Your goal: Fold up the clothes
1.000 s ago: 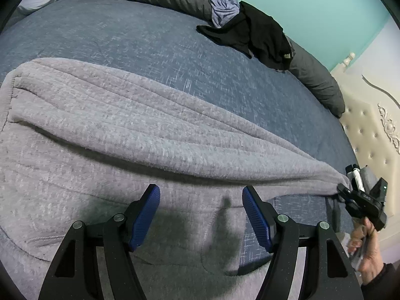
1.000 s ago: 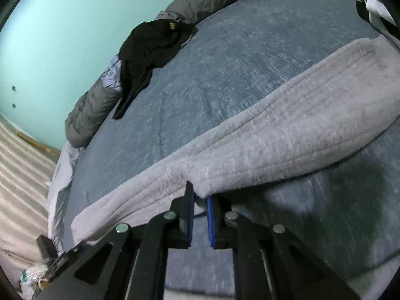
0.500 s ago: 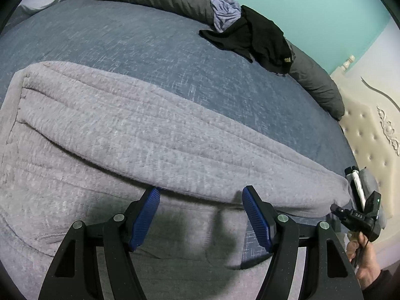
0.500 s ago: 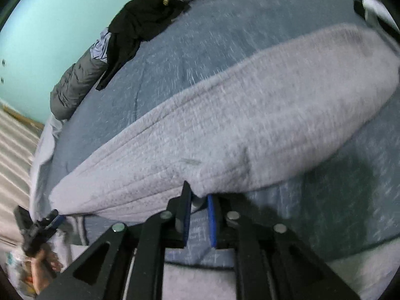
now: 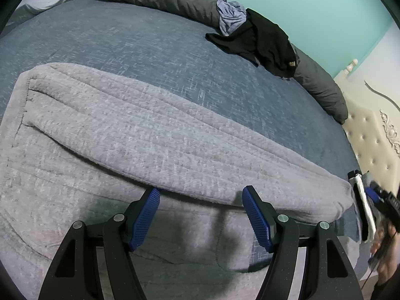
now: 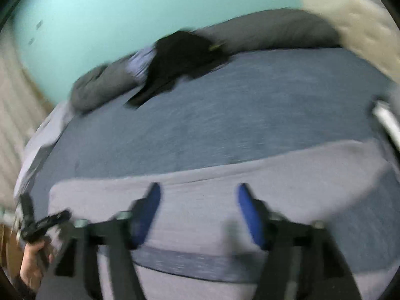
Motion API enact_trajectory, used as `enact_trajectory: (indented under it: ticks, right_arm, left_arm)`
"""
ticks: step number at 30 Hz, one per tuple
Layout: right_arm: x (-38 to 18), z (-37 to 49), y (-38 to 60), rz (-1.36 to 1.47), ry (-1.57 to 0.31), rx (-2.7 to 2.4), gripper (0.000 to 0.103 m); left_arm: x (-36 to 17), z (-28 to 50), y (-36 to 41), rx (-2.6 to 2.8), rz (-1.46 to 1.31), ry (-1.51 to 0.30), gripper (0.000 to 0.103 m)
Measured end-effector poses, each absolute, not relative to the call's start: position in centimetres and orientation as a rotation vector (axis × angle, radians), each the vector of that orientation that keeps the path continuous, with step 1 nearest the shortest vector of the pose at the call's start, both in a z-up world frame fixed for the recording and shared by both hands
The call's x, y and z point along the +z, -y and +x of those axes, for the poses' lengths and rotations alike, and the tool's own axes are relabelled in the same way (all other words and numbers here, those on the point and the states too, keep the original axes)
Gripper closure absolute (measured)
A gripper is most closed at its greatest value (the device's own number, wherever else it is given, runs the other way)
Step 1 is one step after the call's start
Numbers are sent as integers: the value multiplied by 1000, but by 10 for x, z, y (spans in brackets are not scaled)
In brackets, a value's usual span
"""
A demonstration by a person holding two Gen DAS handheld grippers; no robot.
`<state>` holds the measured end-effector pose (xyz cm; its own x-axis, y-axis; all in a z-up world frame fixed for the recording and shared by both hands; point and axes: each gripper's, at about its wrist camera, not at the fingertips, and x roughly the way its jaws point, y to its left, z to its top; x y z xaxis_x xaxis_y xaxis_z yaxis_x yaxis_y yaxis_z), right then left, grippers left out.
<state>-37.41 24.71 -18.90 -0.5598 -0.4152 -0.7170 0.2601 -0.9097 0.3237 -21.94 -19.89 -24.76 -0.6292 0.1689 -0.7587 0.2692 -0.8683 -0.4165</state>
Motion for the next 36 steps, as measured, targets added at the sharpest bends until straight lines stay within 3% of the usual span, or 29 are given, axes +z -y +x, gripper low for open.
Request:
enact_trajectory:
  ticks: [16, 21, 22, 23, 24, 36]
  right_arm:
    - [-282, -457, -54, 1360, -308, -2097, 37]
    - [-297, -461, -33, 1363, -422, -2073, 60]
    - [-297, -463, -33, 1356, -419, -2077, 68]
    - [-297, -463, -32, 1351, -436, -2084, 91]
    - [-297, -464, -32, 1347, -454, -2091, 95]
    - [-259, -475, -39, 1183, -532, -2228, 101]
  left_arm:
    - [-241, -210, 221, -2657, 1262, -708, 31]
    - [-243, -206, 224, -2661, 1262, -713, 31]
    - [-243, -205, 225, -2659, 1261, -715, 31]
    - [-243, -205, 226, -2659, 1261, -715, 31]
    - [-243, -204, 226, -2658, 1260, -716, 31]
    - [-243, -198, 233, -2649, 1253, -725, 31]
